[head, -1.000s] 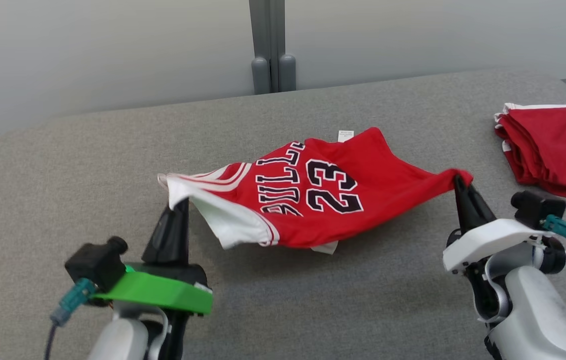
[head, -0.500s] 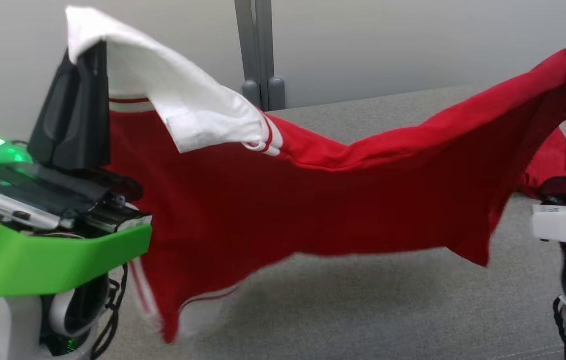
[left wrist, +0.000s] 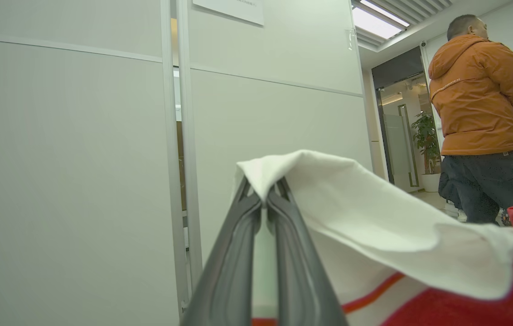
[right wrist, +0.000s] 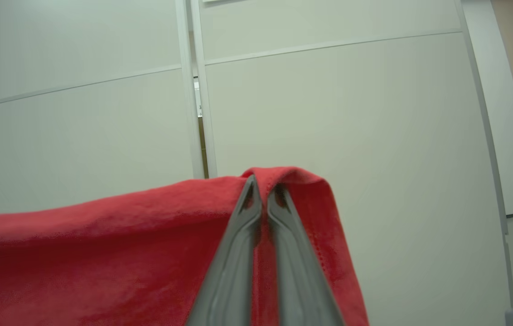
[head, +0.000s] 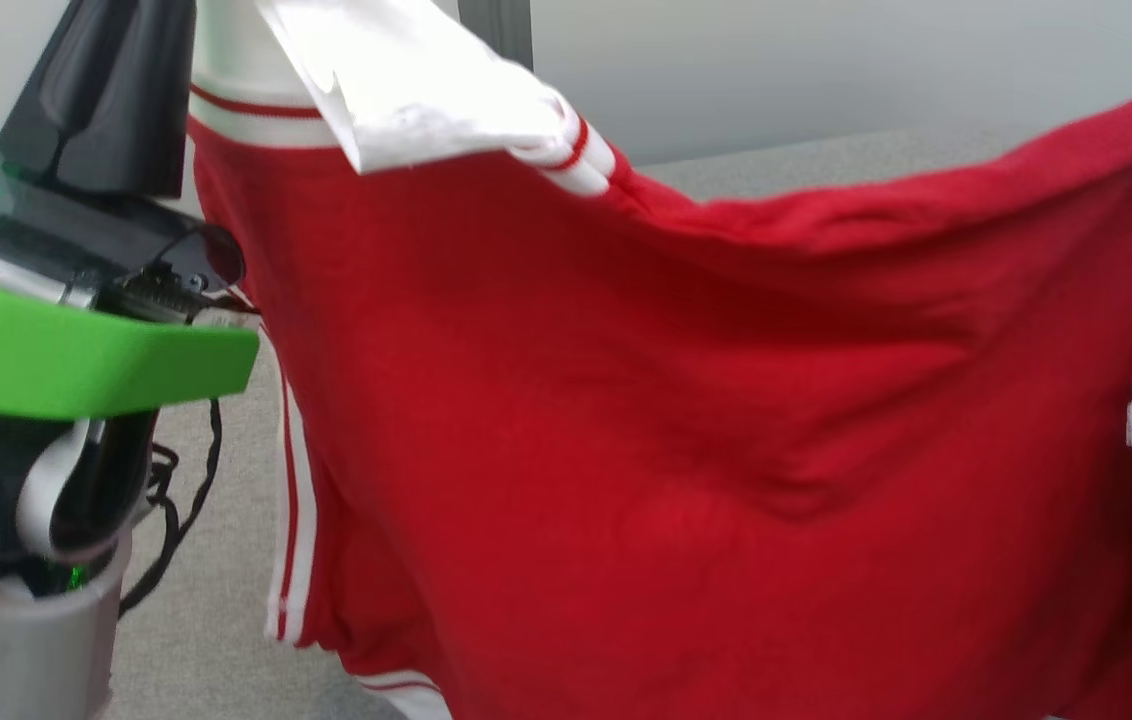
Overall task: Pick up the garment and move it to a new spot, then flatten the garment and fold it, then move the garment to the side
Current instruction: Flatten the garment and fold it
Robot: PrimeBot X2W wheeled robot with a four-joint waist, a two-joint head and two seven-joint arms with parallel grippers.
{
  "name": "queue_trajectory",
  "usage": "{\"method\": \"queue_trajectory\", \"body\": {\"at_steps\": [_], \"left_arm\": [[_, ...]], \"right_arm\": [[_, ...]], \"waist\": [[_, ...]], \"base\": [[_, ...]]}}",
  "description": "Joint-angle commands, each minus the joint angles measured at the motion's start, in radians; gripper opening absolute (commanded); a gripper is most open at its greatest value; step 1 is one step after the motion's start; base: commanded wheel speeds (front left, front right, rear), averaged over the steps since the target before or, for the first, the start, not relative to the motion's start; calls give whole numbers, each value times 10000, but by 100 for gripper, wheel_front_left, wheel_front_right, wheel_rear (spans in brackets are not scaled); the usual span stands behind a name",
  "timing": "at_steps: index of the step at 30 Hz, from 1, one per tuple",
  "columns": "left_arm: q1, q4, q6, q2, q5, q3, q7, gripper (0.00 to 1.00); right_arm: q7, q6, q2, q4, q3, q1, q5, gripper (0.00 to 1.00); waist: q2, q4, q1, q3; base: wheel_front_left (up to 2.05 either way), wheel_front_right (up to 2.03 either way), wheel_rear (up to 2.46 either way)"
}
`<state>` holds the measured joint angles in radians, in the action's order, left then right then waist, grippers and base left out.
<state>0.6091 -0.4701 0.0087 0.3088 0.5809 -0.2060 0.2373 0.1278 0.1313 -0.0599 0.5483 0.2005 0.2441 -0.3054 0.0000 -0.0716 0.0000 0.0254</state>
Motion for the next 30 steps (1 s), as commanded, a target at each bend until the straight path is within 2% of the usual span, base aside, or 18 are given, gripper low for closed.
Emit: {"method": "queue_trajectory", "body": {"at_steps": [1,5,9,14,18,21,24,28,30], "left_arm": [[313,491,-68,77,75,43,4,0],[1508,2414,-407,232,-108,62,-124,0],[3612,4564,-618,467,-684,54,-341,0],[6446,7416,-480,694,-1932,-56,-1317,0],[7991,9133,-302,398,-2562,-296,-2304,0],[8497,10050,-334,-76,-2540,-476,-2868,0],[8336,10888,-538,-505,-2402,-643,-3403,0],[7746,11647,-821,-889,-2194,-829,-4031,0],[7392,11904,-945,-992,-2041,-873,-4300,0]], "right_arm": [[-62,-13,-1,-424,-74,356,149,0],[-524,-13,-57,-2449,-368,2052,296,0],[-1245,-13,-102,-4846,-720,4674,637,0],[-2500,-14,16,-8427,-786,8176,1405,0],[-3254,-14,69,-10760,-687,10050,2455,0],[-3516,-14,89,-12114,-610,10933,3077,0],[-3760,-14,90,-13339,-596,11217,3319,0],[-3919,-14,85,-14565,-535,10999,3232,0],[-3932,-14,75,-14763,-573,10752,3195,0]], "waist": [[0,28,0,650],[0,-24,0,1507],[0,-182,0,2404],[0,-485,0,3187],[0,-329,0,3831],[0,21,0,4498],[0,377,0,5118],[0,634,0,5719],[0,686,0,5881]], "base": [[0,0,0],[0,0,0],[0,0,0],[0,0,0],[0,0,0],[0,0,0],[0,0,0],[0,0,0],[0,0,0]]}}
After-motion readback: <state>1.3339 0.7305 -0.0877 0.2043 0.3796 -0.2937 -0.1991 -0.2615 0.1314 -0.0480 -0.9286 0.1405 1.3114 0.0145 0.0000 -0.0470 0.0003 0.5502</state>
